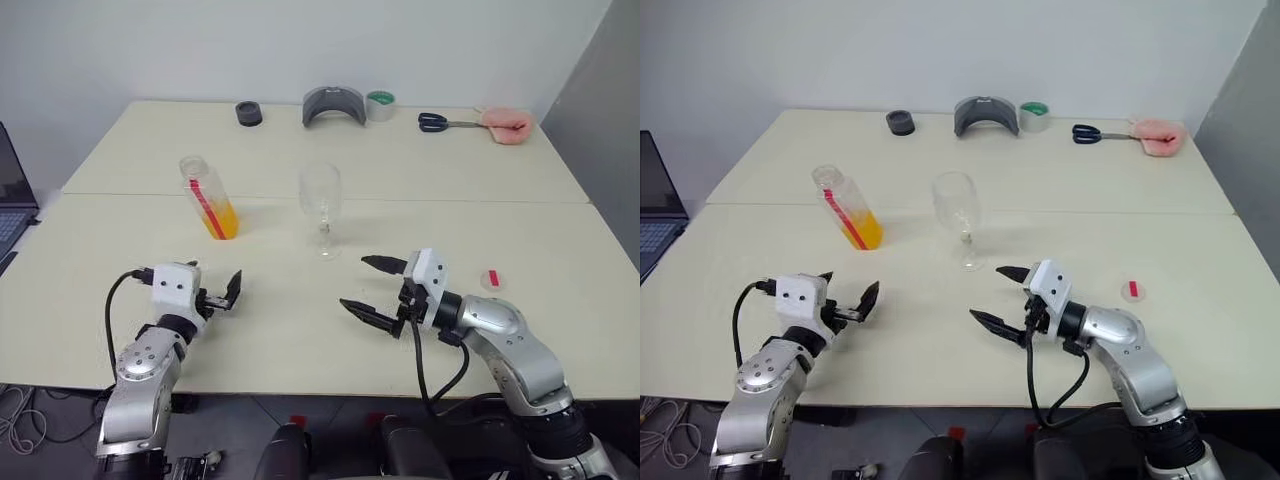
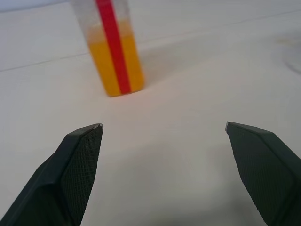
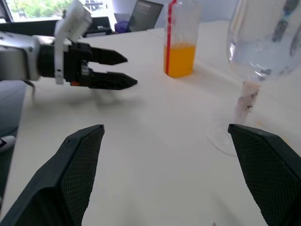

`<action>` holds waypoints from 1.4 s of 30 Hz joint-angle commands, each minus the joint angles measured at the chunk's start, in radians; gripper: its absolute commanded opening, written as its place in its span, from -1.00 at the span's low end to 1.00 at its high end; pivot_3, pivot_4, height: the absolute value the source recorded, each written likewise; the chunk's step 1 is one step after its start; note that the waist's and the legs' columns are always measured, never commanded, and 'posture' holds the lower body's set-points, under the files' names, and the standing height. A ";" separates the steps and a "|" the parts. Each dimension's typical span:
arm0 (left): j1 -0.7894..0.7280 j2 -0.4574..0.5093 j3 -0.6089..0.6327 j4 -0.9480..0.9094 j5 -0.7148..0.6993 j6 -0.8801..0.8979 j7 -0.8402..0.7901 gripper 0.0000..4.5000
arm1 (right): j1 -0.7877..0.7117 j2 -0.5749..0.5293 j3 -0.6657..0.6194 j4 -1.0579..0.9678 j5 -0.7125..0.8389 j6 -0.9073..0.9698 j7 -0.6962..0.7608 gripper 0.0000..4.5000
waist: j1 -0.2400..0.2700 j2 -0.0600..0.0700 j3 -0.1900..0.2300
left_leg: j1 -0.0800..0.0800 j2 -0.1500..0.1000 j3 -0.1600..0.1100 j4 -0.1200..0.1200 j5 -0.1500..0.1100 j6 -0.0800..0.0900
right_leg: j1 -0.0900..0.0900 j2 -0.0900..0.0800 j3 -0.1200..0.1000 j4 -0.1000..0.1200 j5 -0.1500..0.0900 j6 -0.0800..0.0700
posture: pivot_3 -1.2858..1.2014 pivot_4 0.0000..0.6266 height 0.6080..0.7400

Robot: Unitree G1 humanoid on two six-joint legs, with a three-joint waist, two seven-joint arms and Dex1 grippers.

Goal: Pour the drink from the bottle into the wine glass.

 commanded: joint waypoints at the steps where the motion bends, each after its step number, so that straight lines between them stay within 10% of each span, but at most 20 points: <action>1: -0.077 0.005 0.017 0.008 0.003 0.003 0.027 1.00 | -0.033 -0.002 -0.032 -0.075 0.080 0.070 -0.007 0.99 | 0.002 0.000 0.000 | 0.000 0.000 0.000 0.000 0.000 0.000 | 0.000 0.000 0.000 0.000 0.000 0.000 | 0.03 -0.52 1.00; 42: -0.536 0.088 0.015 0.634 0.009 -0.244 -0.124 1.00 | -0.080 -0.027 0.014 -0.149 0.130 0.118 -0.058 0.99 | 0.000 -0.001 0.000 | -0.001 -0.001 -0.002 0.000 0.000 0.000 | 0.000 0.000 -0.002 0.000 0.000 0.000 | 0.03 -0.52 1.00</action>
